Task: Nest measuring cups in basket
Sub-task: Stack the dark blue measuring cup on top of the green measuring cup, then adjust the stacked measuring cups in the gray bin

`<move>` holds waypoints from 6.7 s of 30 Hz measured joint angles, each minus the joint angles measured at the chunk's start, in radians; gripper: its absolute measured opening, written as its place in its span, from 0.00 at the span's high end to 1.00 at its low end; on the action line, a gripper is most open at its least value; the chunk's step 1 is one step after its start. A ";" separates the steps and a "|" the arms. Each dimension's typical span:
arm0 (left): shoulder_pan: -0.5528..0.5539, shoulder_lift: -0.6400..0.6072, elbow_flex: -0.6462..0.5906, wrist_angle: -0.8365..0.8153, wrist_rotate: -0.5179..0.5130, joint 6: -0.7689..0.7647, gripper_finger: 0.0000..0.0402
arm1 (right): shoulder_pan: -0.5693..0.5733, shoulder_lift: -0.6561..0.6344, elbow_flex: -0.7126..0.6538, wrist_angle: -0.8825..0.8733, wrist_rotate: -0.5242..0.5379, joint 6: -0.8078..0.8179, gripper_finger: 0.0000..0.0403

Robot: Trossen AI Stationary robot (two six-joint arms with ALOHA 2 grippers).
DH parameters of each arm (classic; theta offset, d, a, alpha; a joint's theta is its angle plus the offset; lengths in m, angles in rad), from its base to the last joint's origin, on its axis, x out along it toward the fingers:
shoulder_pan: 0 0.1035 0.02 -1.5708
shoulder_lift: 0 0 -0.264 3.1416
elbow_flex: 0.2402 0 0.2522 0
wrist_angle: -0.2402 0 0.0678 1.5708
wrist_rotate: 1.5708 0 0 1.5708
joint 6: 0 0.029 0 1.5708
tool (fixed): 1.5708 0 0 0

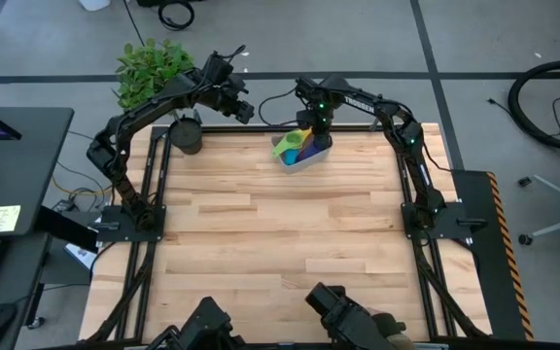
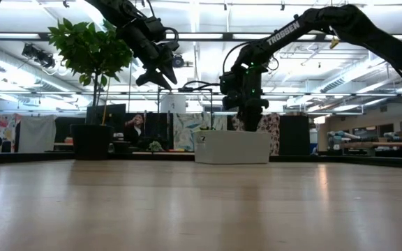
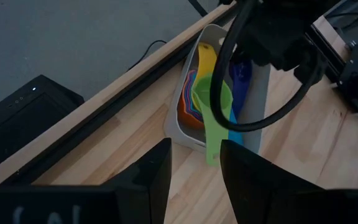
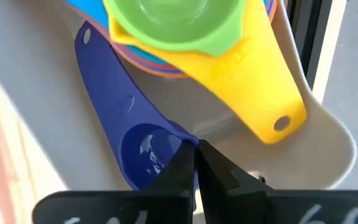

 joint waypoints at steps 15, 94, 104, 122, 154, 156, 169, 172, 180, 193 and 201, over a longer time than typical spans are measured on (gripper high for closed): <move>0.000 0.000 0.000 0.013 0.000 0.006 0.65 | -0.003 -0.017 0.032 -0.112 0.065 0.000 0.98; 0.000 0.000 0.000 0.117 0.010 -0.033 0.65 | -0.018 -0.017 -0.017 0.304 -0.362 -0.058 0.97; 0.000 0.000 0.000 0.116 0.010 -0.039 0.65 | -0.018 -0.017 -0.018 0.291 -0.320 -0.041 0.86; 0.003 0.003 0.000 0.097 -0.138 0.056 0.65 | 0.031 -0.021 0.068 0.236 -0.239 0.012 0.85; -0.210 0.296 0.000 0.191 -0.112 0.125 0.65 | -0.051 -0.022 0.166 -0.153 -0.220 0.297 0.92; -0.219 0.314 0.000 0.195 -0.160 0.114 0.65 | -0.056 -0.022 0.166 -0.153 -0.221 0.296 0.92; -0.224 0.325 0.000 0.221 -0.306 0.110 0.65 | -0.062 -0.022 0.166 -0.154 -0.226 0.278 0.92; -0.231 0.326 0.000 0.215 -0.305 0.125 0.65 | -0.062 -0.022 0.166 -0.153 -0.226 0.278 0.92; -0.256 0.326 0.000 0.191 -0.258 0.137 0.65 | -0.062 -0.022 0.166 -0.149 -0.248 0.280 0.92; -0.277 0.325 0.000 0.170 -0.222 0.125 0.65 | -0.037 -0.019 0.110 -0.185 -0.312 0.360 0.95; -0.300 0.300 0.020 0.091 -0.222 0.150 0.65 | -0.009 -0.019 0.008 -0.187 -0.327 0.352 0.98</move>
